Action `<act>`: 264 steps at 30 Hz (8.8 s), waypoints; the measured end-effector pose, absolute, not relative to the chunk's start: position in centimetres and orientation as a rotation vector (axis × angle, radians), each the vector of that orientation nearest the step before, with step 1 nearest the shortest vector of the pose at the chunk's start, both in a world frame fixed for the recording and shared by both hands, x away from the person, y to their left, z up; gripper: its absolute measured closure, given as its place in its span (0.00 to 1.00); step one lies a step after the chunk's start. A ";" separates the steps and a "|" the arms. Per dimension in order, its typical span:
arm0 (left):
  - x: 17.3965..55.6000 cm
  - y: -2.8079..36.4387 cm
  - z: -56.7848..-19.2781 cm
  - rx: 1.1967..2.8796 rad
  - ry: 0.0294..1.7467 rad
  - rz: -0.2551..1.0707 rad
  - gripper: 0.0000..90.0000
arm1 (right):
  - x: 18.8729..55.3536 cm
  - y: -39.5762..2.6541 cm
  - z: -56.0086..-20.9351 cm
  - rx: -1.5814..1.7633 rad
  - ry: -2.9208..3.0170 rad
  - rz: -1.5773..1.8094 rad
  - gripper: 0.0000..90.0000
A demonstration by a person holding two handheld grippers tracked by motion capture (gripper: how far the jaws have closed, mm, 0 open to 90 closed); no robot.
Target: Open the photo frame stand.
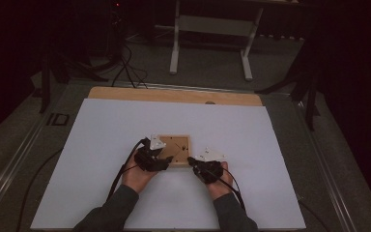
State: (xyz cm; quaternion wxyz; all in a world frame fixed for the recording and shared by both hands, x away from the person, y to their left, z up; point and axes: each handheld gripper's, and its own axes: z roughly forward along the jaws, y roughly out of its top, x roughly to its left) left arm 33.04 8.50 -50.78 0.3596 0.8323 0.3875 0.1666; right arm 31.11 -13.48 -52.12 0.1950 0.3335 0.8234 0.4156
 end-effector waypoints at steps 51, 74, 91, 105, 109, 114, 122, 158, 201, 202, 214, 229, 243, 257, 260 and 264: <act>33.5 8.2 -50.2 2.147 1.040 0.399 0.49 | 31.0 -13.5 -52.2 0.928 2.303 1.160 1.00; 34.2 8.6 -48.7 2.056 1.094 0.284 0.52 | 31.0 -13.5 -52.2 0.927 2.300 1.163 1.00; 34.8 8.7 -49.6 2.116 1.159 0.215 0.47 | 31.0 -13.5 -52.2 0.926 2.300 1.163 1.00; 35.4 9.5 -49.4 2.017 1.184 0.049 0.53 | 31.0 -13.5 -52.2 0.929 2.299 1.163 1.00; 35.7 9.7 -49.4 1.992 1.198 0.014 0.53 | 31.0 -13.5 -52.2 0.929 2.299 1.163 0.99; 35.8 9.8 -49.4 1.979 1.207 0.002 0.55 | 31.0 -13.5 -52.2 0.930 2.298 1.164 0.99; 36.0 9.8 -49.4 1.996 1.226 -0.010 0.58 | 31.0 -13.5 -52.2 0.931 2.297 1.164 0.99; 34.5 8.6 -48.7 2.090 1.127 0.207 0.59 | 31.5 -14.4 -51.5 0.955 2.301 1.180 0.84; 30.4 8.3 -49.7 2.044 0.980 0.482 0.59 | 31.9 -15.7 -50.1 0.996 2.272 1.218 0.75; 30.3 8.3 -49.7 2.045 0.975 0.489 0.59 | 31.9 -15.7 -50.1 0.996 2.272 1.219 0.75; 29.4 8.5 -50.4 2.029 0.955 0.527 0.59 | 31.9 -15.8 -49.9 0.995 2.274 1.231 0.73; 28.9 8.9 -50.9 2.013 0.976 0.515 0.59 | 31.9 -15.6 -49.6 0.981 2.284 1.231 0.72; 28.2 8.8 -51.3 2.019 0.929 0.580 0.59 | 33.4 -16.2 -48.1 1.000 2.280 1.290 0.64; 27.5 8.6 -51.5 2.025 0.902 0.637 0.59 | 35.1 -15.5 -46.8 0.996 2.314 1.310 0.61; 27.4 8.6 -51.5 2.024 0.899 0.645 0.59 | 35.4 -15.2 -46.8 0.993 2.329 1.308 0.60; 27.2 8.6 -51.7 2.019 0.890 0.661 0.59 | 35.9 -14.6 -47.1 1.016 2.342 1.305 0.58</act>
